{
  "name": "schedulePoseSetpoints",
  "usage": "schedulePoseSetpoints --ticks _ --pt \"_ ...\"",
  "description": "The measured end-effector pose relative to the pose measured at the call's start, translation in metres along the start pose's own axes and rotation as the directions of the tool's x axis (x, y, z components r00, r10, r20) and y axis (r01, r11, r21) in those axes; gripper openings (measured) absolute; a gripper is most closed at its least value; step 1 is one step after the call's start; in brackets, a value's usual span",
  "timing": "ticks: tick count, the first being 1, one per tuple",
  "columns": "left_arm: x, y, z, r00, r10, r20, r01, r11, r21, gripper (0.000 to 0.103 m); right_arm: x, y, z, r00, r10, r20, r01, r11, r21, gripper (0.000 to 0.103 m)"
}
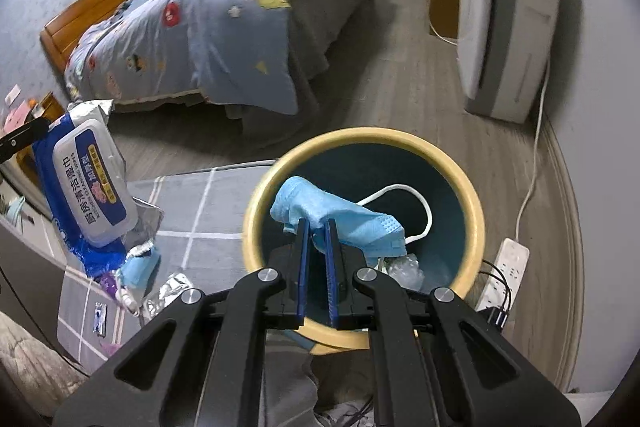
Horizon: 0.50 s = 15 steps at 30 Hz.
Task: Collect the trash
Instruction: 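Carry wet-wipes pack and blue mask over the bin and open both grippers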
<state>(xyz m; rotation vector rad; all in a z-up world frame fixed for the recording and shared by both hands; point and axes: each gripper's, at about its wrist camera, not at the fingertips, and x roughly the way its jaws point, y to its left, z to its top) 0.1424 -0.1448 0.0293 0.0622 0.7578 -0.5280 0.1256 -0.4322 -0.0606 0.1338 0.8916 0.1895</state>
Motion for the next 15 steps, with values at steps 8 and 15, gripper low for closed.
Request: schedulePoseSetpoints --ticks 8,15 --pt "0.062 -0.039 0.021 0.997 -0.059 -0.057 0.06 0.998 0.022 0.011 0.016 -0.03 -0.008 0.999 -0.019 -0.035 0.021 0.998 0.058 0.007" --pt "0.115 -0.068 0.021 0.992 -0.059 -0.108 0.066 0.996 0.061 0.005 0.03 -0.057 -0.01 0.999 -0.018 -0.045 0.024 0.991 0.133 0.007"
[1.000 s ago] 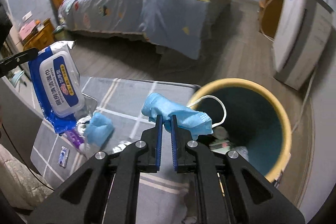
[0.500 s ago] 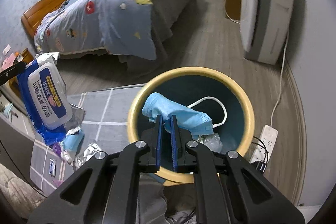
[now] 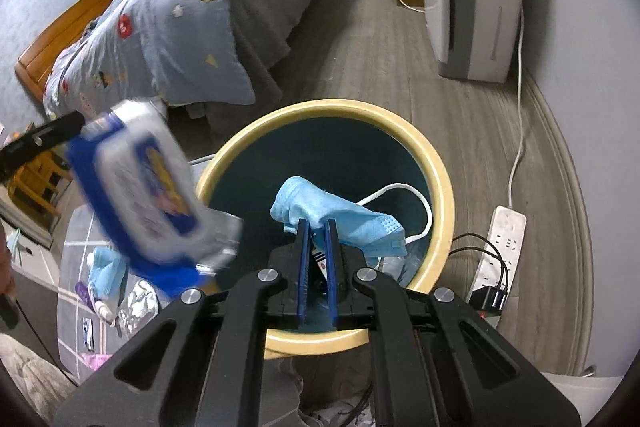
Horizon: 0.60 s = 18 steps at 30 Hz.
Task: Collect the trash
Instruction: 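Carry wet-wipes pack and blue mask over the bin and open both grippers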
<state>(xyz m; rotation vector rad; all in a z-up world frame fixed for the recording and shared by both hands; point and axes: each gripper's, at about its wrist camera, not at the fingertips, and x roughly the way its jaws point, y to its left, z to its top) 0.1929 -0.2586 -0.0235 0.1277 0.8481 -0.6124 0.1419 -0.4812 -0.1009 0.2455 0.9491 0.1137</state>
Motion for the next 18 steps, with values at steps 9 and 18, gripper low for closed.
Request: schedulePoseSetpoints --ticks 9,18 --pt "0.038 -0.023 -0.005 0.998 -0.006 -0.06 0.011 0.997 0.076 0.006 0.022 -0.008 0.005 1.0 0.005 -0.019 -0.004 1.0 0.019 0.008" --pt "0.043 -0.008 -0.017 0.994 0.049 -0.097 -0.043 0.997 0.066 0.036 0.033 -0.004 0.003 1.0 0.013 -0.028 -0.012 0.999 0.03 0.054"
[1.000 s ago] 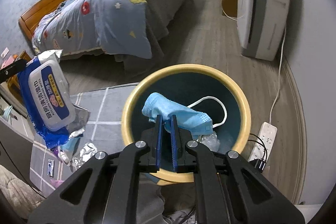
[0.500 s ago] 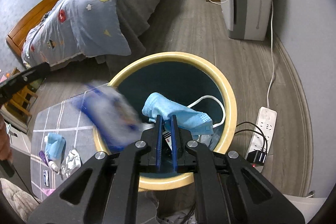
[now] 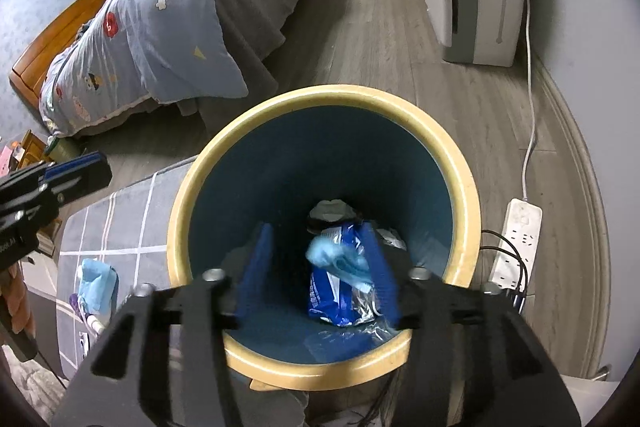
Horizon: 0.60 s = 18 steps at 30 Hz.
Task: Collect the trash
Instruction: 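Carry wet-wipes pack and blue mask over the bin and open both grippers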
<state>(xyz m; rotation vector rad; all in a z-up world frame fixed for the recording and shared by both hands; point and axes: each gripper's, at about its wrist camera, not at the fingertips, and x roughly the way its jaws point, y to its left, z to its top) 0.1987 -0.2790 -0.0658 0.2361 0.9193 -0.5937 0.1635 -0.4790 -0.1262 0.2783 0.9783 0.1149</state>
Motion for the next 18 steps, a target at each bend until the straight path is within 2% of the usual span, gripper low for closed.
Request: schedulePoseSetpoints --ticks 1,2,4,5,7,10,18 --pt "-0.001 0.002 0.0 1.0 0.007 0.003 -0.007 1.0 -0.001 0.047 -0.001 -0.001 0.0 1.0 -0.001 0.001 0.001 1.0 0.003 0.062" --pt "-0.004 0.004 -0.002 1.0 0.016 0.012 -0.016 1.0 -0.002 0.052 -0.004 -0.001 -0.001 1.0 -0.003 0.005 0.003 1.0 0.009 0.068" --pt "-0.007 0.007 -0.004 0.999 0.033 0.02 -0.033 0.999 -0.004 0.065 -0.01 -0.002 -0.001 1.0 -0.003 0.022 0.003 1.0 0.014 0.089" --pt "-0.01 0.008 -0.006 0.999 0.045 0.023 -0.045 0.999 -0.005 0.07 -0.014 -0.001 -0.002 0.999 -0.003 0.036 0.003 1.0 0.014 0.092" --pt "-0.017 0.011 -0.01 0.996 0.079 0.039 -0.079 0.997 -0.013 0.089 -0.021 0.002 -0.003 0.999 -0.001 0.05 0.0 1.0 0.012 0.096" --pt "-0.028 0.015 -0.017 0.99 0.132 0.053 -0.131 0.991 -0.021 0.093 -0.031 0.008 -0.005 0.998 -0.001 0.063 0.001 1.0 0.008 0.097" --pt "-0.069 0.026 -0.044 0.979 0.191 0.067 -0.188 0.981 -0.057 0.095 -0.057 0.038 -0.018 0.997 0.001 0.073 0.001 0.999 -0.033 0.097"
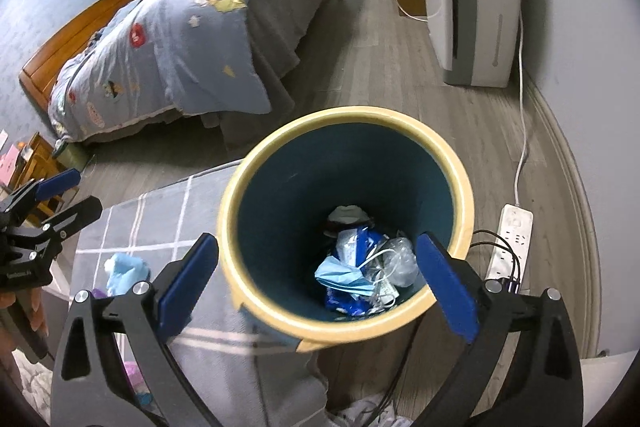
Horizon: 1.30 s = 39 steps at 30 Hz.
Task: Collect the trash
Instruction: 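Carry wet-wipes pack and blue mask over the bin and open both grippers, then move both grippers back over the remaining trash on the cushion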
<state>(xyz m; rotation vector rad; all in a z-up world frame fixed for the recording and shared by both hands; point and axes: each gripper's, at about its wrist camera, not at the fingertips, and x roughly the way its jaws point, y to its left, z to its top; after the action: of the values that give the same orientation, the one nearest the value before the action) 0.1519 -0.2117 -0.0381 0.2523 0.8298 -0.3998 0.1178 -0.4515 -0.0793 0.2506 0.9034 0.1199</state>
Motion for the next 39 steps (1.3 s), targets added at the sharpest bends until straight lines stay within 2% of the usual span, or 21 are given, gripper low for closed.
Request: schedulePoseSetpoints --ticks 9,16,22,27,30,32,36,39 --pt "-0.053 0.018 -0.026 0.999 0.039 0.03 -0.039 0.999 -0.028 0.096 -0.035 0.043 -0.011 1.0 0.015 0.021 -0.013 0.998 -0.059 0.097" --pt "-0.095 0.043 -0.046 0.994 0.092 0.054 -0.089 0.995 -0.048 0.096 -0.062 0.091 -0.005 0.998 0.039 0.04 -0.035 0.994 -0.103 0.097" --pt "-0.138 0.084 -0.066 0.984 0.155 0.085 -0.145 0.982 -0.118 0.096 -0.087 0.141 0.009 0.994 0.067 0.091 -0.058 0.993 -0.104 0.097" --pt "-0.157 0.107 -0.083 0.971 0.216 0.105 -0.199 0.968 -0.153 0.097 -0.105 0.188 0.01 0.988 0.102 0.115 -0.088 0.989 -0.12 0.097" --pt "-0.162 0.116 -0.097 0.968 0.23 0.099 -0.211 0.962 -0.173 0.097 -0.107 0.207 0.0 0.986 0.103 0.133 -0.089 0.99 -0.109 0.097" --pt "-0.163 0.121 -0.107 0.966 0.239 0.094 -0.219 0.959 -0.181 0.097 -0.099 0.213 -0.014 0.99 0.086 0.116 -0.08 0.995 -0.06 0.097" --pt "-0.16 0.128 -0.118 0.968 0.237 0.08 -0.215 0.951 -0.22 0.097 -0.071 0.211 -0.052 0.998 0.041 0.048 -0.042 0.999 0.023 0.097" --pt "-0.156 0.127 -0.124 0.964 0.254 0.076 -0.236 0.952 -0.196 0.097 -0.046 0.204 -0.082 0.999 -0.014 -0.034 0.015 0.999 0.041 0.097"
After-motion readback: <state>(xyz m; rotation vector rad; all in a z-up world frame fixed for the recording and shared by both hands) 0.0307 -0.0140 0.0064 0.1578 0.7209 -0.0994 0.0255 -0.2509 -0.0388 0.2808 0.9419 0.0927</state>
